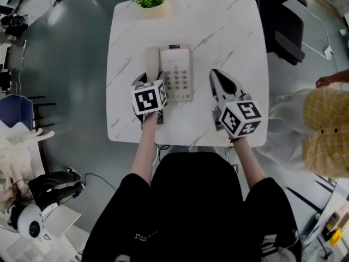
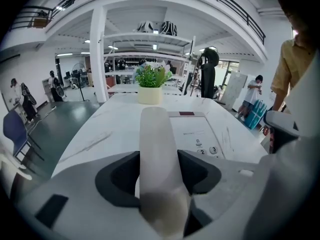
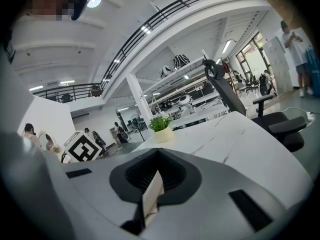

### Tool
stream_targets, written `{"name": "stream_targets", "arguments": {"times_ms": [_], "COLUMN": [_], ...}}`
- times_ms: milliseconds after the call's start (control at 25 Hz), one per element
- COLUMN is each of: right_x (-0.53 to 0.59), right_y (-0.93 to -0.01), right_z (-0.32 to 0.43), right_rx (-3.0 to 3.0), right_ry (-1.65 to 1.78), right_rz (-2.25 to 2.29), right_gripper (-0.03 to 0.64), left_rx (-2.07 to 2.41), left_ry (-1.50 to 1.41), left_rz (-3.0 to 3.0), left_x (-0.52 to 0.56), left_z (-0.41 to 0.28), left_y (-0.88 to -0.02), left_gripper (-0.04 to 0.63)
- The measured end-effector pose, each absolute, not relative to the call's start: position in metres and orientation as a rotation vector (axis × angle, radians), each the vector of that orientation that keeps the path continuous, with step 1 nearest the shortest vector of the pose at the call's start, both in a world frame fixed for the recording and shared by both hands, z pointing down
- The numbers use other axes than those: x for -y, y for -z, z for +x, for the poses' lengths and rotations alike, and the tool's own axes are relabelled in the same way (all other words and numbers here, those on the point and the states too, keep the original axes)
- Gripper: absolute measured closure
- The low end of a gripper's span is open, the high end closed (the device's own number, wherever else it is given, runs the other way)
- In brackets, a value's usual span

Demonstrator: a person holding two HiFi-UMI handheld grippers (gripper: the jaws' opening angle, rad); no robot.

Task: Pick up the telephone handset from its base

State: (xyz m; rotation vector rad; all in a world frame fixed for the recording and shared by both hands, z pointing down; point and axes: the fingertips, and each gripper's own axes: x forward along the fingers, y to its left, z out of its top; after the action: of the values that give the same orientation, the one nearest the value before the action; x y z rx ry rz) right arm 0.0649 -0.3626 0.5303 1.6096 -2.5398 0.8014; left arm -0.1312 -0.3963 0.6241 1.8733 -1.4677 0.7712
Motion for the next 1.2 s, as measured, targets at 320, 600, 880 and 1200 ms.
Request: {"name": "stream_targets", "arguments": {"times_ms": [320, 600, 880, 1200], "right_x": [0.362, 0.360, 0.360, 0.359], "right_y": [-0.532, -0.525, -0.514, -0.502], "right_z": [0.063, 0.061, 0.059, 0.058], "right_rx": [2.541, 2.553, 2.572, 2.598], "right_ry": [-0.800, -0.786, -0.763, -0.728], "right_rz": [1.596, 1.577, 1.573, 1.559], "right_gripper": [0.626, 0.626, 0.626, 0.626], "left_rx": [1.501, 1.500, 1.479, 1.476], "left_ry": [-0.742, -0.687, -0.588, -0.468], "left_rz": [1.861, 1.872, 1.915, 1.970], "left_x": [0.395, 0.393, 0.389, 0.376], "left_z": [-0.133, -0.134, -0.134, -0.130], "left_y": [-0.624, -0.617, -0.605, -0.579], "left_gripper": [0.380, 0.387, 0.388, 0.388]}}
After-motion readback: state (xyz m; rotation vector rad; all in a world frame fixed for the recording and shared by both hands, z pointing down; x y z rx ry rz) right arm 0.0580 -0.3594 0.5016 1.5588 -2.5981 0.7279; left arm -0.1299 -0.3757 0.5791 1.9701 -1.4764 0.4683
